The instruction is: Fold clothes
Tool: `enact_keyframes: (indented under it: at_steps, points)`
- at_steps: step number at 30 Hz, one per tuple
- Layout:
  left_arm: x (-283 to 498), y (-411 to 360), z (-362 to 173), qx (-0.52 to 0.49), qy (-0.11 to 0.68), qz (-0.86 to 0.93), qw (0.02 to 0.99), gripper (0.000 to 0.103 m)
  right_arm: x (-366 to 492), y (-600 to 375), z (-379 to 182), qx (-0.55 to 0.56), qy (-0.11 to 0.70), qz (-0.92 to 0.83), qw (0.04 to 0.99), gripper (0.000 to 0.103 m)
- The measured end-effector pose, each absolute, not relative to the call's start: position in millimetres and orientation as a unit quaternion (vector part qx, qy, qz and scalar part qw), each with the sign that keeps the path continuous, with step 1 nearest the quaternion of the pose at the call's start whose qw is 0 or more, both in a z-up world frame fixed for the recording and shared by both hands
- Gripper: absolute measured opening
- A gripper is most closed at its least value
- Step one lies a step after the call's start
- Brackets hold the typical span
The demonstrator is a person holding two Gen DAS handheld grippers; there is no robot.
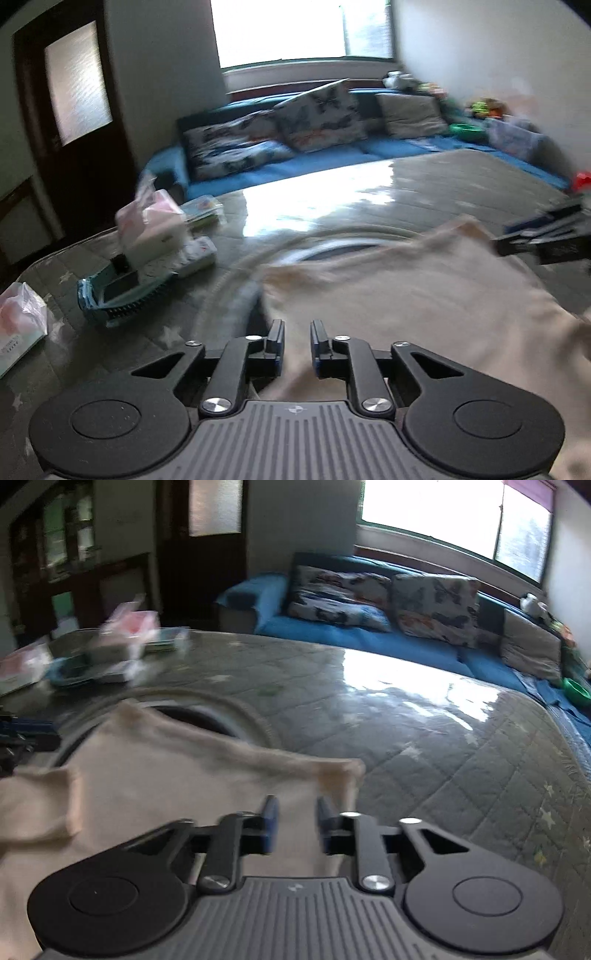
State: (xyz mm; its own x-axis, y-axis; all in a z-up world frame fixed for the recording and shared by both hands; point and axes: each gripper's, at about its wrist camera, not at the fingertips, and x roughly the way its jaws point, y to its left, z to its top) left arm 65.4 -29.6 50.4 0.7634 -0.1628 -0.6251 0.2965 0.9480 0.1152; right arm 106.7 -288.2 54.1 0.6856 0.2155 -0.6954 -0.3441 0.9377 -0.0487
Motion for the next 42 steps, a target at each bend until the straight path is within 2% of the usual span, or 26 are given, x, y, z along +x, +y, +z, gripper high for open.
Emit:
enact_keyframes:
  at_steps: [6,13,15,22,27,30,36,40,42]
  points:
    - [26.9,-55.2,28.5,0.176,0.315,-0.144,0.921,0.03,50.8,-264.0,53.8,-0.109,0.369,0.215,0.898,0.04]
    - [31.7,-51.1,10.5,0.17,0.324,-0.13,0.921,0.029,20.4,-247.9,42.4,-0.119,0.379,0.23,0.888,0.043]
    - [30.6,-49.6,9.4,0.174,0.318,-0.126,0.924,0.005,16.7,-249.0,36.6,-0.113,0.386,0.228,0.886,0.043]
    - [22.1,-0.7,37.4,0.061,0.287,-0.06,0.954,0.003,12.5,-250.6,29.2,-0.103,0.39,0.218,0.889,0.044]
    - [-2.1,61.8,66.7,-0.029,0.253,0.017,0.967,0.002,11.7,-249.6,28.8,-0.106,0.389,0.215,0.89,0.045]
    - [-19.6,96.1,72.8,-0.058,0.243,0.055,0.967,0.002,12.8,-249.2,29.0,-0.108,0.388,0.211,0.891,0.049]
    - [-43.6,149.3,54.8,-0.097,0.265,0.116,0.952,0.002,12.0,-249.8,29.6,-0.111,0.389,0.209,0.891,0.051]
    - [-47.6,158.0,33.4,-0.102,0.298,0.118,0.942,0.003,5.8,-239.4,37.6,-0.126,0.382,0.223,0.888,0.051]
    - [-47.7,159.2,28.0,-0.106,0.307,0.12,0.938,0.007,-1.2,-228.3,44.8,-0.134,0.374,0.246,0.884,0.051]
